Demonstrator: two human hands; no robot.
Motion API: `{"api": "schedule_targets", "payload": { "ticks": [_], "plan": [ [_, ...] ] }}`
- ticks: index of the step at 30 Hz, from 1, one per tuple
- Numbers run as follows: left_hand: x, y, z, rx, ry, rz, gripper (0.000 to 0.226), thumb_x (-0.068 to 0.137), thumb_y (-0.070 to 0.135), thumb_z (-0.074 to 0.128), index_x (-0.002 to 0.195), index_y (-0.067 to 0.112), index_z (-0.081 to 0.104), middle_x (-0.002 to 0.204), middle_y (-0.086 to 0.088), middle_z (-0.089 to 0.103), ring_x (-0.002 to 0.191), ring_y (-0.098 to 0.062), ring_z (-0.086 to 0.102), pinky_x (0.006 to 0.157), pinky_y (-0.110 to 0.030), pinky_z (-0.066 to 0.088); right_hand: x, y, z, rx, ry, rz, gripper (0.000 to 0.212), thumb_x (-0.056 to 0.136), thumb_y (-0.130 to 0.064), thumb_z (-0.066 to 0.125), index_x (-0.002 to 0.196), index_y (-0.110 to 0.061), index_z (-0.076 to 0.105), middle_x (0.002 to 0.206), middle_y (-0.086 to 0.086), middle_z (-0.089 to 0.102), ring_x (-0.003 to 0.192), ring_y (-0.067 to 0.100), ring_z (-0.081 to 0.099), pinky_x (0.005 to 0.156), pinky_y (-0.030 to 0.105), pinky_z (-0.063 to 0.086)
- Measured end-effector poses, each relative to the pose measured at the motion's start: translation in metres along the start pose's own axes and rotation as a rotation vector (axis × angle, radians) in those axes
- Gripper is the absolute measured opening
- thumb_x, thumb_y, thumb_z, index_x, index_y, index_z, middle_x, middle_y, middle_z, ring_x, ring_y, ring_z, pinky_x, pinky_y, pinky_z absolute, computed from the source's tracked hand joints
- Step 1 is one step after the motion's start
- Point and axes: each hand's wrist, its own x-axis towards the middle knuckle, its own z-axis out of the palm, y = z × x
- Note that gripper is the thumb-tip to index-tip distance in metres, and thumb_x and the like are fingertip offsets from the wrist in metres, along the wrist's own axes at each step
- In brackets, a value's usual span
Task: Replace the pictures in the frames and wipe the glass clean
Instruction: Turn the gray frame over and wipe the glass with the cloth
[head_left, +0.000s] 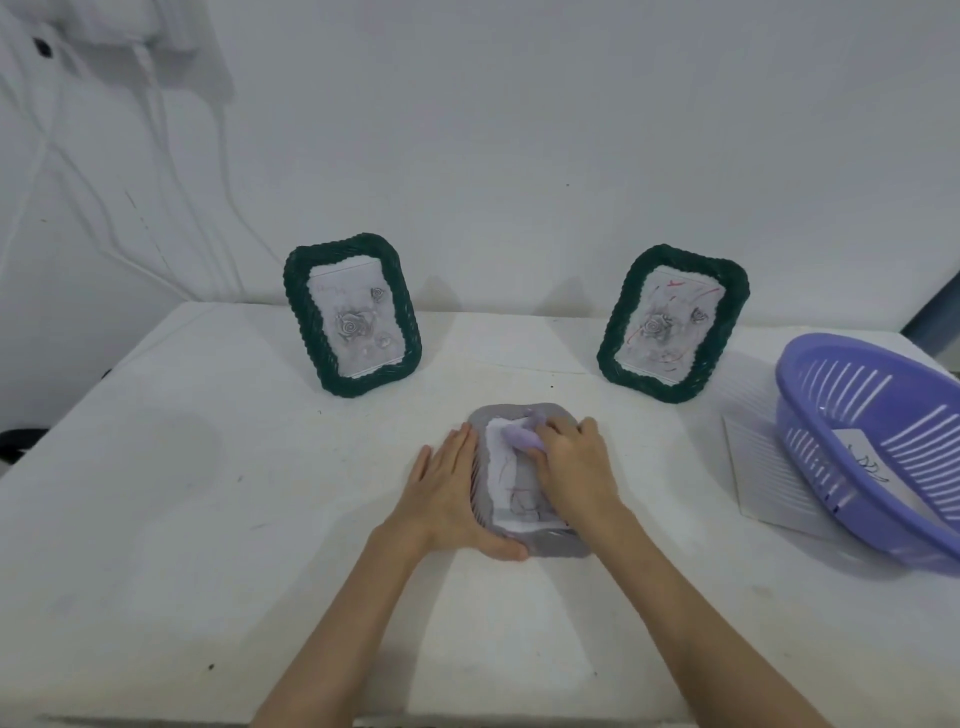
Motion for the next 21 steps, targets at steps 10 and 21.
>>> {"api": "schedule_targets", "payload": {
  "ticks": [10,21],
  "plan": [
    [-0.001,-0.003,0.004,0.034,0.031,0.01,0.139,0.052,0.078,0.064,0.144,0.016,-0.02,0.155,0.006,-0.02,0.141,-0.009,-0.021,0.116,-0.042,-0.014,0.004,0.015,-0.003,-0.01,-0.025,-0.104,0.027,0.087,-0.016,0.05,0.11,-0.013,0.065,0.118,0.006,0.061,0.086,0.029,0.046,0.074,0.034,0.034],
    [-0.001,-0.006,0.012,0.062,0.114,0.036,0.141,0.043,0.086,0.048,0.145,0.013,-0.016,0.155,0.004,-0.018,0.142,-0.009,-0.019,0.116,-0.04,-0.015,-0.035,0.014,-0.026,0.136,-0.093,-0.339,0.031,0.086,-0.015,0.051,0.106,-0.032,0.067,0.112,-0.005,0.064,0.085,0.022,0.048,0.077,0.03,0.04]
  ]
}}
